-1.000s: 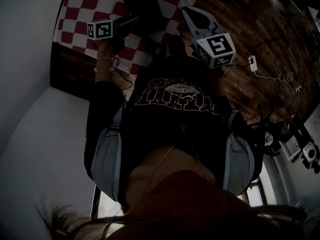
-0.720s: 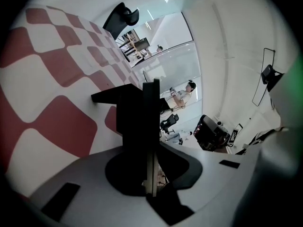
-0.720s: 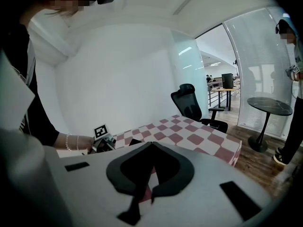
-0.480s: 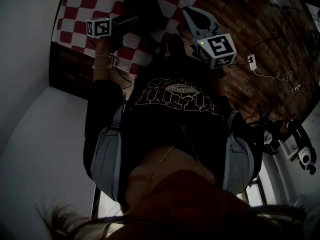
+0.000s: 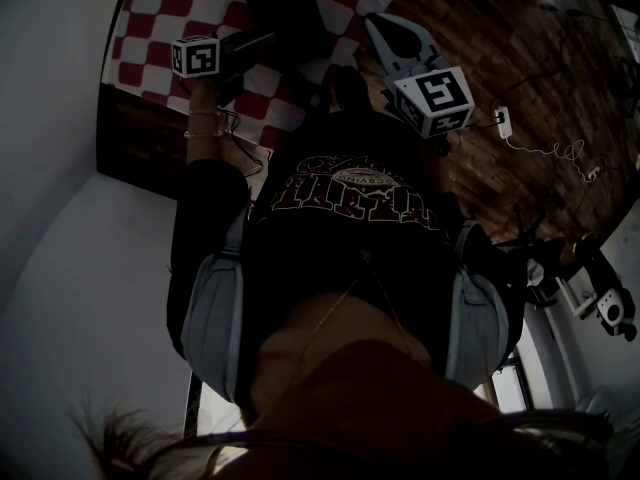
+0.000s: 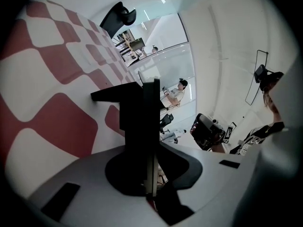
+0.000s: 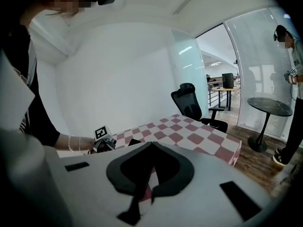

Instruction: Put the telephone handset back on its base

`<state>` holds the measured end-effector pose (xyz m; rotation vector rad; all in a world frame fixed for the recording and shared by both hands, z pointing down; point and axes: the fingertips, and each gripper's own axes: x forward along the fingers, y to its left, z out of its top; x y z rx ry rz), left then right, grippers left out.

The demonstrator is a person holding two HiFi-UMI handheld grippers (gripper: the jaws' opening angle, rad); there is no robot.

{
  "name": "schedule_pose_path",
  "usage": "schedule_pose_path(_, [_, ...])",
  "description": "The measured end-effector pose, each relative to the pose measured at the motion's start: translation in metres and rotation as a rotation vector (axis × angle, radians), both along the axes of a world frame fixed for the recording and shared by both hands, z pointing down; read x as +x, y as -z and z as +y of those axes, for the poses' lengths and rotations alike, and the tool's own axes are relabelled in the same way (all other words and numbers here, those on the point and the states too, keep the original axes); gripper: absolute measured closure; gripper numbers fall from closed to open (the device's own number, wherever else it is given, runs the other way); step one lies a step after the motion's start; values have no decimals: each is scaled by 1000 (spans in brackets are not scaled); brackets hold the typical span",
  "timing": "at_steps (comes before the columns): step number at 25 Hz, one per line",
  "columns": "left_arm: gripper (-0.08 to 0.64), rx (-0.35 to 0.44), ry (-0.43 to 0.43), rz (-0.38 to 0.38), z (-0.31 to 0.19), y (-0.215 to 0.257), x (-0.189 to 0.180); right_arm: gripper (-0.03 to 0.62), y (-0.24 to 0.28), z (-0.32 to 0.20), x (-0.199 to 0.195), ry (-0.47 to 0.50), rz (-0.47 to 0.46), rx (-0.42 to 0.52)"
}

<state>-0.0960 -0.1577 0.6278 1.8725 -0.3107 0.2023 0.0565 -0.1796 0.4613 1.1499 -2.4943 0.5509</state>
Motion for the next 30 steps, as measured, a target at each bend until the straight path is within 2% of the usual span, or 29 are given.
schedule_pose_path(10, [480, 6, 6, 29, -6, -1, 3, 574, 2, 0, -5, 11, 5, -3])
schedule_pose_path(13, [480, -4, 0, 13, -4, -13, -3, 574, 1, 0, -4, 11, 11, -5])
schedule_pose_path(18, [480, -10, -6, 61, -4, -6, 1, 574, 1, 0, -6, 15, 8, -6])
schedule_pose_path(21, [480, -25, -9, 45, -4, -17, -4, 574, 0, 0, -8, 21, 6, -4])
schedule_pose_path(23, [480, -14, 5, 42, -8, -3, 2, 574, 0, 0, -9, 27, 6, 0])
schedule_pose_path(30, [474, 8, 98, -104, -12, 5, 5, 574, 0, 2, -10, 40, 14, -3])
